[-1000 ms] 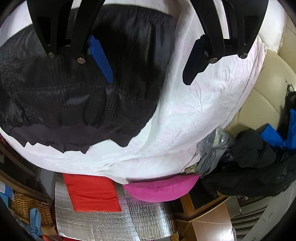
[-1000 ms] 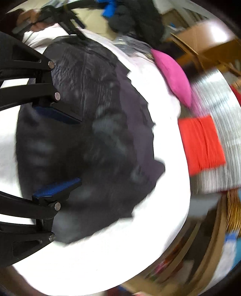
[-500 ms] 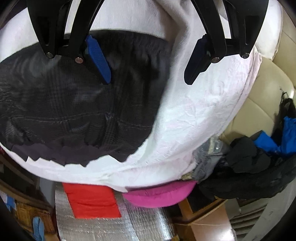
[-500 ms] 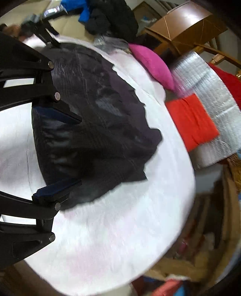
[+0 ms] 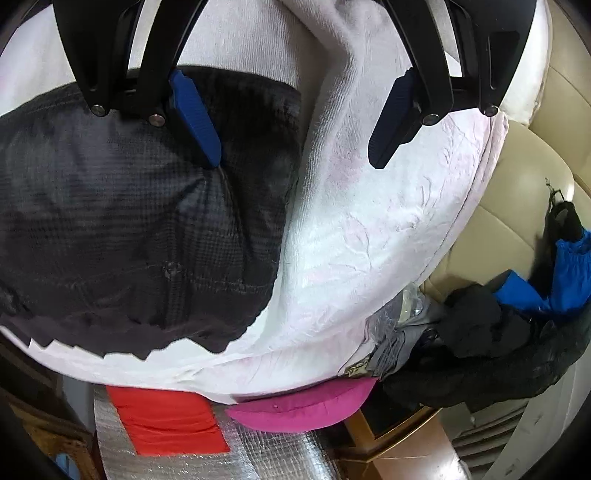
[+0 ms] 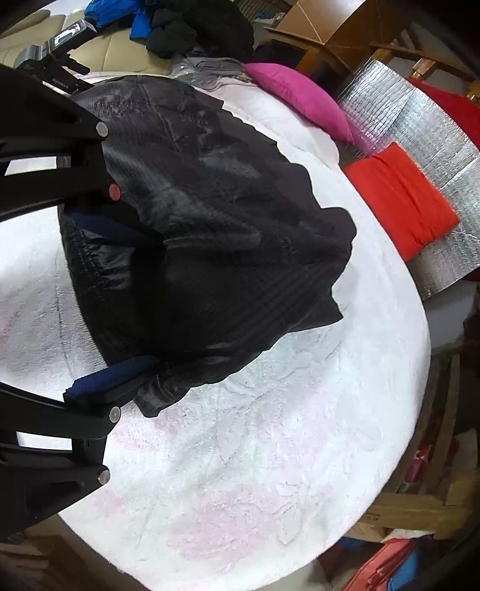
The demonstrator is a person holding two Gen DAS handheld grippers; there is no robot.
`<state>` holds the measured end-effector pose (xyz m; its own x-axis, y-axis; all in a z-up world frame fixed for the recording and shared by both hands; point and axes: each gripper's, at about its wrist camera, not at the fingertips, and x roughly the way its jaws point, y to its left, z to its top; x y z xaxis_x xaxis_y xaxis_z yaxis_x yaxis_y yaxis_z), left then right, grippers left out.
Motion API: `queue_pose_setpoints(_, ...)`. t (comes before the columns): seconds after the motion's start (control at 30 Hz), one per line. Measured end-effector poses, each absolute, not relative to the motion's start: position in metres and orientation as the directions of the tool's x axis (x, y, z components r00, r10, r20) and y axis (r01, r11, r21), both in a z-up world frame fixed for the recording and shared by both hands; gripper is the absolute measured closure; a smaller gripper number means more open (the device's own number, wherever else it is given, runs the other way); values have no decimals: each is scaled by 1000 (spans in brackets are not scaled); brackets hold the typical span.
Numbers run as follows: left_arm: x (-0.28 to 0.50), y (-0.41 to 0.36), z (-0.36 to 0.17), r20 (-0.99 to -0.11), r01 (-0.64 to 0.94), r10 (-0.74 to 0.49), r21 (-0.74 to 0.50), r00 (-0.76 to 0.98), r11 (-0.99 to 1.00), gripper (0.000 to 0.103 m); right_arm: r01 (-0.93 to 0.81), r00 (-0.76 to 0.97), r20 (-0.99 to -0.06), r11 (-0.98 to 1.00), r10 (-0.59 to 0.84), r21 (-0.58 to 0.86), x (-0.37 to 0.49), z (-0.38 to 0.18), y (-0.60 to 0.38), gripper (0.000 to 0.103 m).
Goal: Fold large clothes
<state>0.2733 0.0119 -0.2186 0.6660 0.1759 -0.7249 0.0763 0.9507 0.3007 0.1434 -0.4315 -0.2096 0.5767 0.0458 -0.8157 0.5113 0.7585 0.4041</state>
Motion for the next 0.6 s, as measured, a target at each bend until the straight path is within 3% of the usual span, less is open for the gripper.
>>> queue_pose_setpoints(0.13,254,17,-200,-735,99,91,211,672,972,21,471,624,-780,781,35,411,128,-188,-416,37)
queue_pose_setpoints(0.3,233,29,-192,-731,107,13,117,682,987,21,376,672,-723,767,160,520,115,-189,-394,33)
queue_pose_setpoints(0.43,226,37,-205,-795,133,-131,-64,592,989,21,335,670,-659,653,341,679,110,-212,-384,30)
queue_pose_setpoints(0.6,240,40,-226,-819,73,-327,-333,471,940,21,363,679,-609,532,411,765,115,-237,-390,28)
